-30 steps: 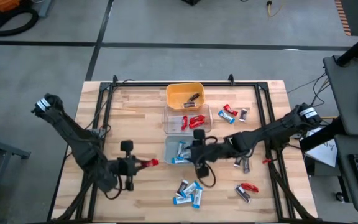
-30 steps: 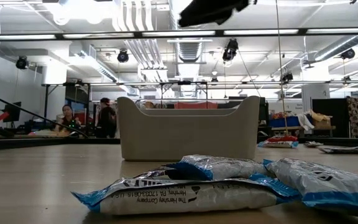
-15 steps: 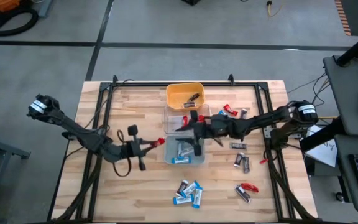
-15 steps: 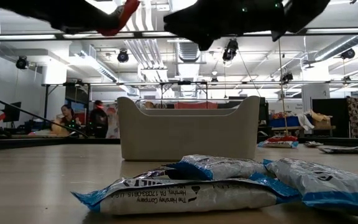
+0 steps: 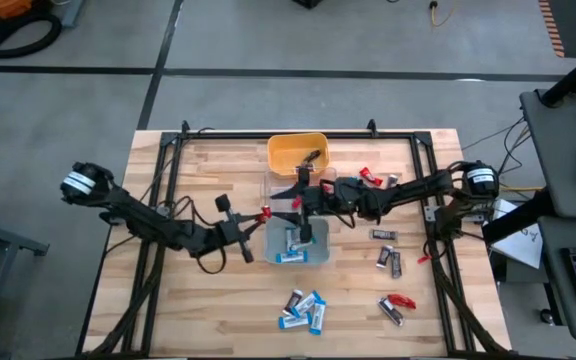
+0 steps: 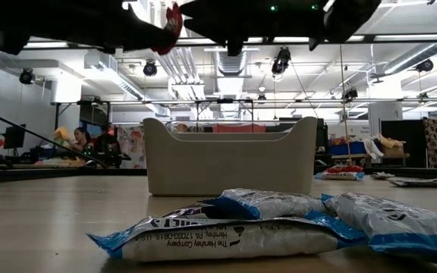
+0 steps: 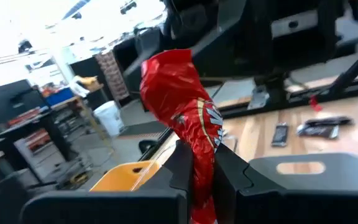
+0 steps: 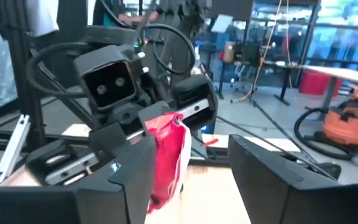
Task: Organize candy in baskets
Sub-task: Put the red chocolate bar into the transparent bin, then put the white chocolate bar into the gray bin
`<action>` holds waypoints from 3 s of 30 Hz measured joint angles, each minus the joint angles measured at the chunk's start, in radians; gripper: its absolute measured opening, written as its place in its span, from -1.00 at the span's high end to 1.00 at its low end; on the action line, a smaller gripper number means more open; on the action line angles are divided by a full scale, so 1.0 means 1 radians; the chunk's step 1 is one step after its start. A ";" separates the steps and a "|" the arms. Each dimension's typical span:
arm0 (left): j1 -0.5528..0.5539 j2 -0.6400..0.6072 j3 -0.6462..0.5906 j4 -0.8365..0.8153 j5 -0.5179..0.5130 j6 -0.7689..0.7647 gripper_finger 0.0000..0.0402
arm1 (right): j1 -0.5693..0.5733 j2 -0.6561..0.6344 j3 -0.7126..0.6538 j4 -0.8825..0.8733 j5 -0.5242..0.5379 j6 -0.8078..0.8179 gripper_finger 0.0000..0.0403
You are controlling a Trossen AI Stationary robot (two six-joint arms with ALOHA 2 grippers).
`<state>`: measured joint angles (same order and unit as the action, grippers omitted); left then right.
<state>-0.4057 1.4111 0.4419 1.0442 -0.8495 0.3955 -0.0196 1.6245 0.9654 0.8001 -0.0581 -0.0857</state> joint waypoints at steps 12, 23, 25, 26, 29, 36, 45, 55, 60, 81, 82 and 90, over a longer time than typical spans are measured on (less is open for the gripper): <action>0.039 0.049 0.008 0.014 -0.109 -0.010 0.95 | -0.064 -0.037 0.030 -0.138 -0.064 0.089 -0.05; 0.088 0.061 0.008 0.013 -0.098 -0.012 0.95 | -0.065 -0.033 0.046 -0.141 -0.075 0.118 -0.04; 0.090 0.070 0.017 0.014 -0.048 -0.011 0.95 | -0.069 -0.033 0.046 -0.141 -0.073 0.123 -0.04; 0.090 0.074 0.023 0.015 -0.030 -0.012 0.95 | -0.072 -0.033 0.046 -0.142 -0.073 0.127 -0.04; 0.092 0.091 0.049 0.020 -0.035 -0.019 0.95 | -0.074 -0.018 0.045 -0.134 -0.077 0.143 -0.04; 0.094 0.135 0.104 0.017 -0.035 0.022 0.95 | -0.070 0.016 0.045 -0.140 -0.088 0.134 0.05; 0.092 0.135 0.100 0.020 -0.072 -0.007 0.94 | -0.066 0.015 0.045 -0.128 -0.132 0.074 0.86; 0.101 0.109 0.095 0.013 -0.095 -0.110 0.61 | -0.095 0.008 0.045 -0.126 -0.134 0.044 0.85; 0.111 0.091 0.093 0.009 -0.095 -0.144 0.34 | -0.177 -0.032 0.045 -0.297 -0.095 0.039 0.85; 0.291 0.004 0.092 -0.210 0.074 -0.326 0.17 | -0.363 -0.054 0.043 -0.875 -0.011 0.067 0.27; 0.298 -0.016 0.092 -0.251 0.106 -0.352 0.17 | -0.363 -0.058 0.042 -0.880 -0.011 0.067 0.23; 0.325 -0.231 0.092 -0.691 0.316 -0.522 0.17 | -0.363 -0.118 0.107 -1.155 0.008 0.168 0.09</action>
<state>-0.0806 1.1801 0.5343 0.3536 -0.5334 -0.1261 -0.3824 1.5068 1.0727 -0.3546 -0.0498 0.0825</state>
